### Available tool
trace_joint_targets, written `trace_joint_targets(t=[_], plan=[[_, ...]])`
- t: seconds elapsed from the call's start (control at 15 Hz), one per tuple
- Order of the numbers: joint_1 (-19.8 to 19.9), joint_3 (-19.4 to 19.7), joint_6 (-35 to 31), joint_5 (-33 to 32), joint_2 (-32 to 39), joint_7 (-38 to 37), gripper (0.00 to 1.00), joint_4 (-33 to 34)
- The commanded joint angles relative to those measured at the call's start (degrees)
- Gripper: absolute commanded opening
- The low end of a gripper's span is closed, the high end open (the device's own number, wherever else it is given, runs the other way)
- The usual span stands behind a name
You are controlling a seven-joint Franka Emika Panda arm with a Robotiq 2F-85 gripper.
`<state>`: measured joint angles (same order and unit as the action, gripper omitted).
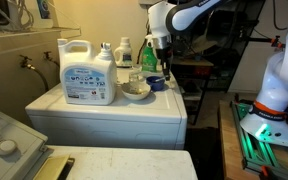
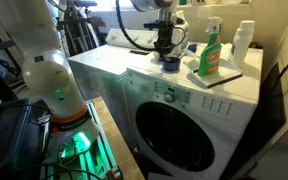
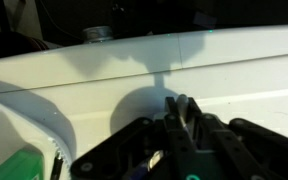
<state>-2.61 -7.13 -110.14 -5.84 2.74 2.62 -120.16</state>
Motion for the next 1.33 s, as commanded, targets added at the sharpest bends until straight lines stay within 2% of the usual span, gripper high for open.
trace_joint_targets(t=[0.0,0.13,0.33,0.53,0.67,0.93,1.0,1.07,1.2,1.27], plan=[[-1.27,0.58,4.52,-5.6,-8.91,0.27,0.03,-0.22],[-2.65,-0.87,10.86,-9.19,-11.29,3.19,0.03,3.13],[-6.59,-6.07,19.47,-15.43,-9.97,-1.03,0.03,9.78],[-10.87,-11.85,25.96,-21.68,-3.28,-3.53,0.03,17.05],[-12.99,-13.82,29.48,-27.27,2.98,-4.65,0.03,21.2],[-17.94,-13.03,35.01,-41.52,12.5,-3.41,0.03,27.96],[-17.01,-12.95,31.46,-35.76,7.4,-3.9,0.03,22.76],[-17.5,-12.66,31.68,-36.88,9.38,-3.87,0.14,24.02],[-17.6,-12.53,31.66,-36.79,9.9,-3.87,0.14,24.27],[-17.72,-12.5,33.4,-37.53,9.64,-2.33,0.03,23.75]])
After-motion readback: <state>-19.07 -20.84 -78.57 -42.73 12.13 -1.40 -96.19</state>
